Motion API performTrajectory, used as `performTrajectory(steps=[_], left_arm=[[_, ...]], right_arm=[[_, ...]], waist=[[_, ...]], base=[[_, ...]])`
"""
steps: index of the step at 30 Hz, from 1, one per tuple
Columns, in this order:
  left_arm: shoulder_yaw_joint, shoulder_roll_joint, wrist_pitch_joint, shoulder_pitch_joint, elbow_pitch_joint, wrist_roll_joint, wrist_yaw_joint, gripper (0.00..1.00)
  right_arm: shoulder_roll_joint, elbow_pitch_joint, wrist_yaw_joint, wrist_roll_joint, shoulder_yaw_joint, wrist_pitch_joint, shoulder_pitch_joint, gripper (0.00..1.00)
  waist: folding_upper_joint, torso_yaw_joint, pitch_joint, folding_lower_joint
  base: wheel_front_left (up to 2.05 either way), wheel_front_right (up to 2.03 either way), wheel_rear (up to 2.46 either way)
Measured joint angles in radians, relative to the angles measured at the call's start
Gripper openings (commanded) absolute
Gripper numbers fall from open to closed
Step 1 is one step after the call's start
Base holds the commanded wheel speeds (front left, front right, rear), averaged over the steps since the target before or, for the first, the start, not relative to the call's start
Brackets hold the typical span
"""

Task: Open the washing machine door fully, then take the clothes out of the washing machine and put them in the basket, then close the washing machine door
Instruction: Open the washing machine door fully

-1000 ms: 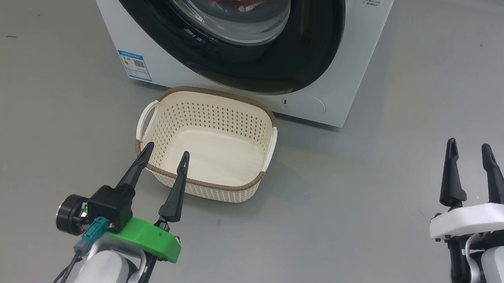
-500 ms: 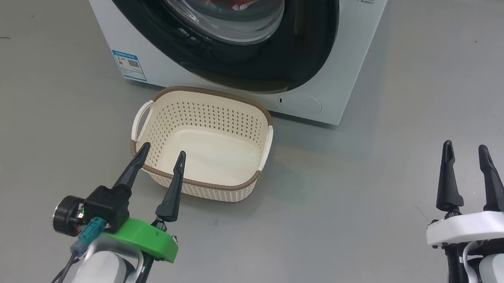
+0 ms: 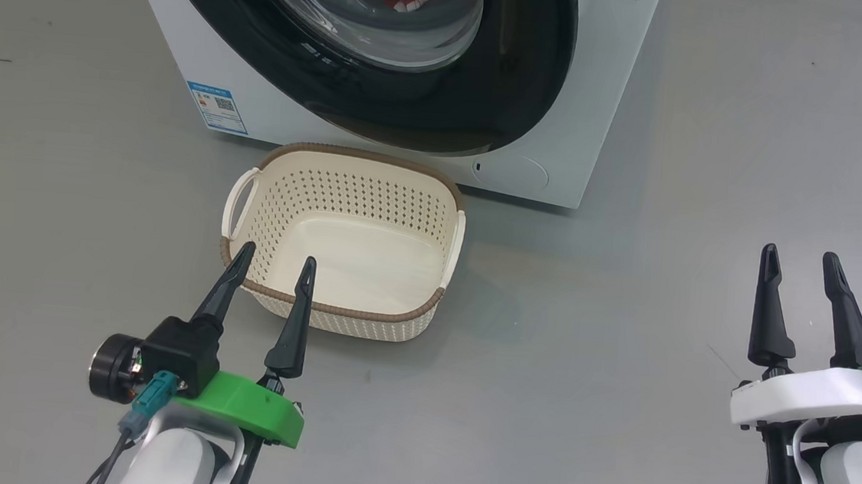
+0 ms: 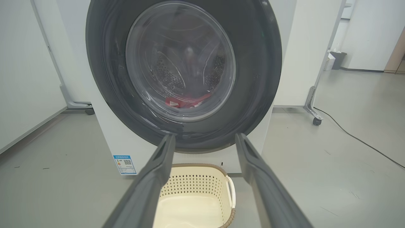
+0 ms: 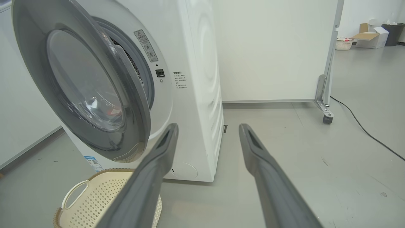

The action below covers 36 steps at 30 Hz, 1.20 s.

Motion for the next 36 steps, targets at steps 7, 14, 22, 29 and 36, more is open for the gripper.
performTrajectory(steps=[7, 14, 22, 29, 36], left_arm=[[0.0, 0.0, 0.0, 0.0, -0.001, 0.0, 0.0, 1.0], [-0.007, 0.0, 0.0, 0.0, -0.003, 0.0, 0.0, 1.0], [-0.017, 0.0, 0.0, 0.0, -0.02, 0.0, 0.0, 1.0], [-0.036, 0.0, 0.0, -0.005, -0.027, 0.0, 0.0, 1.0], [-0.054, 0.0, 0.0, -0.038, -0.033, -0.012, -0.001, 1.0]], right_arm=[[-0.003, -0.022, -0.009, 0.0, 0.0, 0.004, 0.004, 1.0], [-0.012, -0.049, -0.016, 0.0, -0.002, 0.018, 0.01, 1.0], [-0.044, -0.08, -0.015, 0.0, -0.01, 0.05, -0.015, 1.0], [-0.065, -0.094, 0.007, 0.018, -0.015, 0.103, -0.132, 1.0], [-0.073, -0.089, 0.022, 0.083, -0.052, 0.159, -0.267, 1.0]], waist=[[0.0, 0.001, 0.004, 0.0], [0.0, 0.004, 0.013, 0.0], [0.0, 0.008, 0.049, 0.0], [0.0, 0.018, 0.097, 0.0], [0.0, 0.042, 0.146, 0.0]], base=[[0.0, 0.0, 0.0], [0.0, 0.0, 0.0], [0.0, 0.0, 0.0], [0.0, 0.0, 0.0], [0.0, 0.0, 0.0]])
